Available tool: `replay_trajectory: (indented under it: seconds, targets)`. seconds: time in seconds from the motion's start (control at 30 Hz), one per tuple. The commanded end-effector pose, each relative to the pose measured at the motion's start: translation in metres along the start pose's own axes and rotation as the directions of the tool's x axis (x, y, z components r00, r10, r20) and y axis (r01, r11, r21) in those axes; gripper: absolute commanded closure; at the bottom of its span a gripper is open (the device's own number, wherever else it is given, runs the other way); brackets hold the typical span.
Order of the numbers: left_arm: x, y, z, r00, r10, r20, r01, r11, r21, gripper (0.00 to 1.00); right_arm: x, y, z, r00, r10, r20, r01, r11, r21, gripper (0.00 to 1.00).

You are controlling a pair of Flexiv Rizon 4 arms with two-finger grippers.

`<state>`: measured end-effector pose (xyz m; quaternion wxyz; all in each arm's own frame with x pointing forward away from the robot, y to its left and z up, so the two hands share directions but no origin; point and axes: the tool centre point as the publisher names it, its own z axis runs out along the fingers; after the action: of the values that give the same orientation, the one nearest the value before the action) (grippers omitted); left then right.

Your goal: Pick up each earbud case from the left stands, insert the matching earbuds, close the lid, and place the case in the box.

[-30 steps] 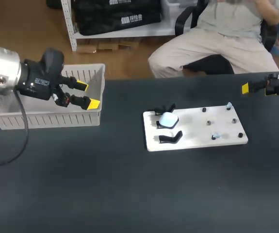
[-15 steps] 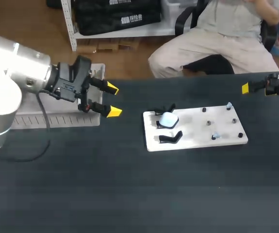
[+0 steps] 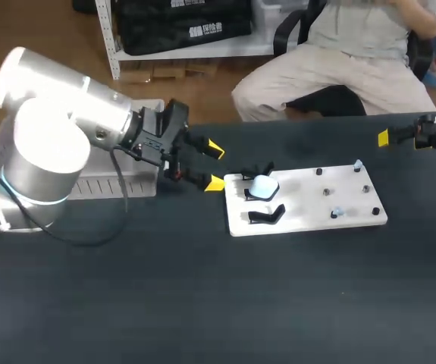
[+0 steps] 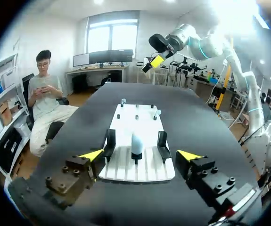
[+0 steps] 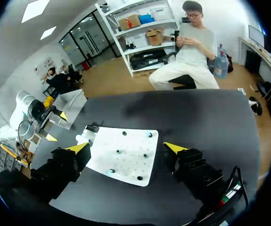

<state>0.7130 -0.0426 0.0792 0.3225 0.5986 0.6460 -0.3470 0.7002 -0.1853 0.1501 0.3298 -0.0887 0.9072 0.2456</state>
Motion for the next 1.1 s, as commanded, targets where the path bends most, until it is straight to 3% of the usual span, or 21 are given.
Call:
replay_trajectory:
  seconds: [0.03,0.3,0.4,0.47,0.87,1.03,1.1]
  targets:
    - [0.003,0.009,0.022,1.0,0.006,0.011,-0.006,0.998,0.06,0.21,0.0,-0.001,0.0,1.0,-0.001,-0.001,0.001,1.0,-0.003,0.0]
    - [0.009,0.004,0.04,0.999,0.024,0.027,-0.026,0.998,0.06,0.2,0.0,-0.001,0.0,1.0,-0.001,-0.001,0.001,1.0,-0.003,0.0]
    - [0.011,0.006,0.048,0.999,0.027,0.026,-0.029,0.998,0.06,0.27,0.0,-0.001,0.0,1.0,-0.001,-0.001,0.001,1.0,-0.003,0.0]
    - [0.011,0.006,0.051,0.999,0.034,0.027,-0.035,0.998,0.06,0.39,0.0,-0.001,0.0,1.0,-0.001,-0.001,0.001,1.0,-0.003,0.0]
    - [0.018,0.003,0.068,0.999,0.024,0.027,-0.025,0.998,0.051,0.38,0.0,-0.001,0.0,1.0,-0.001,-0.001,0.001,1.0,-0.003,0.0]
    - [0.017,0.006,0.072,0.999,0.021,0.038,-0.023,0.999,0.043,0.51,0.0,-0.001,0.0,1.0,-0.001,-0.001,0.001,1.0,-0.003,0.0]
    - [0.017,0.007,0.074,0.999,0.021,0.044,-0.023,0.999,0.045,0.51,0.0,-0.001,0.0,1.0,-0.001,-0.001,0.001,1.0,-0.003,0.0]
